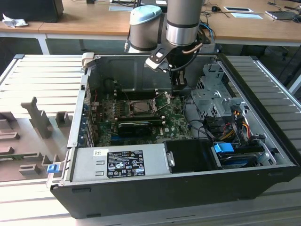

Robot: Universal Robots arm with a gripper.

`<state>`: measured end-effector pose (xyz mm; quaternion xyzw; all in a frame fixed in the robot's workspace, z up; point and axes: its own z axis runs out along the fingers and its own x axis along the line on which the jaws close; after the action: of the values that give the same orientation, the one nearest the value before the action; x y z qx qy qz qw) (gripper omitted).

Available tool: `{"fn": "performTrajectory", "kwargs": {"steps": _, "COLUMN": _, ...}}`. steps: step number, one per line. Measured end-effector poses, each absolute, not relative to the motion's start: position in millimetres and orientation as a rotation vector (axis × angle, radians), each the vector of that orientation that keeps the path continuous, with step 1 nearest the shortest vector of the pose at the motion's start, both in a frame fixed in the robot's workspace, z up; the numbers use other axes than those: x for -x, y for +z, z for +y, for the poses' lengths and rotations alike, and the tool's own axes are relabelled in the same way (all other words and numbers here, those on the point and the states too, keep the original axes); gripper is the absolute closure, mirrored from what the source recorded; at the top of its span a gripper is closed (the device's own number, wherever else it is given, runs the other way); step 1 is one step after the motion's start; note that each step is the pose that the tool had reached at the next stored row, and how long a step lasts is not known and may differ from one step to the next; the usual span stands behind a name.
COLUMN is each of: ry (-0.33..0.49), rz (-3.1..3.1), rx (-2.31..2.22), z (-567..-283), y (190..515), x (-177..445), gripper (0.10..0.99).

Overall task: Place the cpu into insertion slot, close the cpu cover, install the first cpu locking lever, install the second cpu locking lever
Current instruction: 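Close the cpu cover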

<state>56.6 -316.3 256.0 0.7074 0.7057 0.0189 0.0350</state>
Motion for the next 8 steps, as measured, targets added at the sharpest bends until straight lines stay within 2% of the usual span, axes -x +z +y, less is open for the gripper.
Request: {"fn": "performTrajectory", "kwargs": {"steps": 8, "ry": 0.058, "rz": 2.169, "rx": -2.174, "z": -316.3, "y": 246.6, "x": -63.3, "gripper": 0.980}}
